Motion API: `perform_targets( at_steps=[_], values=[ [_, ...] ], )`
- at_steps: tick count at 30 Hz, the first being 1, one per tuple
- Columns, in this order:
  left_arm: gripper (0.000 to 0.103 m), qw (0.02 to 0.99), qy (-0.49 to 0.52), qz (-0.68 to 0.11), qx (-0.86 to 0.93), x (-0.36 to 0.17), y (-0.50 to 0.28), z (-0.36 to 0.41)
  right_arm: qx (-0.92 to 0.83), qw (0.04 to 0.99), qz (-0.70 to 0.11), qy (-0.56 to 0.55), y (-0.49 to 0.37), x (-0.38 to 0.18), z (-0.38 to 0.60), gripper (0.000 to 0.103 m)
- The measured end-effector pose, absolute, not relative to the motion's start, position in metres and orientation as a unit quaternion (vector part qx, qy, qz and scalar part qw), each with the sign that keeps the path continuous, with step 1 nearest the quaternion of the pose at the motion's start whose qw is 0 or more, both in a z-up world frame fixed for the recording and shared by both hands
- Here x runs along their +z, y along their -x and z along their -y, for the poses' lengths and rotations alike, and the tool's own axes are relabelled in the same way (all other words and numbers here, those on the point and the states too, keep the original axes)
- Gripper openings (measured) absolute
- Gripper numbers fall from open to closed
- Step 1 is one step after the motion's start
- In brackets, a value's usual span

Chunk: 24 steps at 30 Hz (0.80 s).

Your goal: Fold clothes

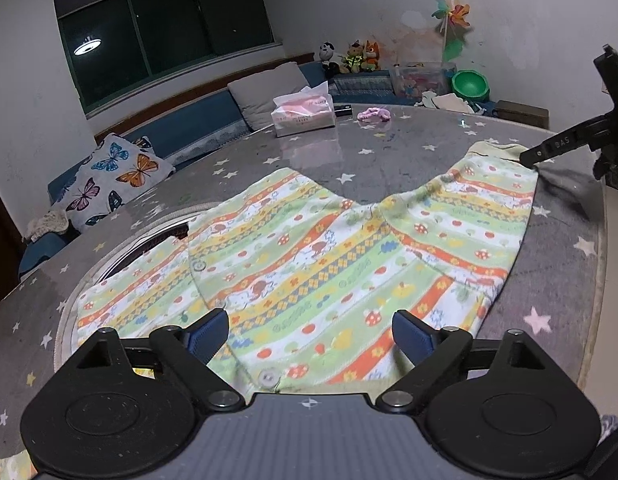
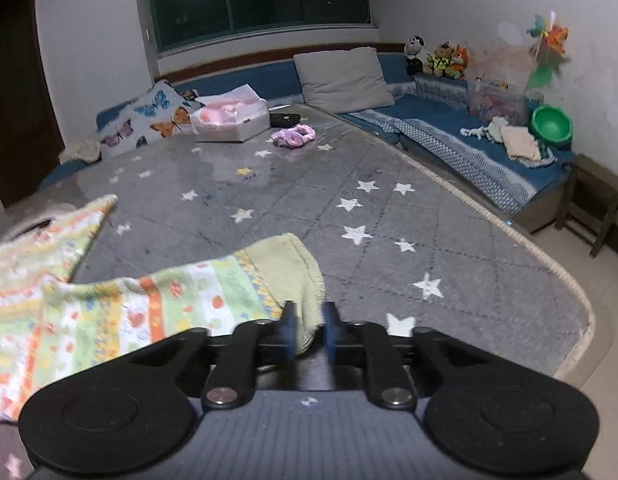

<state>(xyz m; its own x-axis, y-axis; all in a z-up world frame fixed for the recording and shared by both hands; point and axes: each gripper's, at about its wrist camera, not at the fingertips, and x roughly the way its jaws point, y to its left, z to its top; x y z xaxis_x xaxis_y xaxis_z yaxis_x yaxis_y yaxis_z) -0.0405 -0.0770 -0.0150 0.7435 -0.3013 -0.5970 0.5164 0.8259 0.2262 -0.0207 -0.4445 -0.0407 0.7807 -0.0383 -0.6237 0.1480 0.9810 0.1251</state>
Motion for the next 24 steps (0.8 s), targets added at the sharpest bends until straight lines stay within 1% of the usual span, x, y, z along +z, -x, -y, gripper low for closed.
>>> perform_targets(
  at_steps=[6, 14, 19, 24],
  values=[
    [0.091, 0.91, -0.202, -0.278, -0.234, -0.017, 0.033, 0.1, -0.035, 0.95, -0.29, -0.111, 0.032, -0.011, 0.444, 0.007],
    [0.092, 0.898, -0.223, -0.29, -0.246, -0.032, 0.03, 0.123, 0.027, 0.965, -0.224, -0.136, 0.045, 0.053, 0.433, 0.007],
    [0.092, 0.9, -0.22, -0.286, -0.246, -0.033, 0.031, 0.126, 0.08, 0.969, -0.197, -0.125, 0.043, 0.088, 0.407, 0.007],
    [0.092, 0.916, -0.194, -0.265, -0.229, -0.017, 0.041, 0.103, 0.152, 0.966, -0.185, -0.093, 0.035, 0.112, 0.359, 0.007]
  ],
)
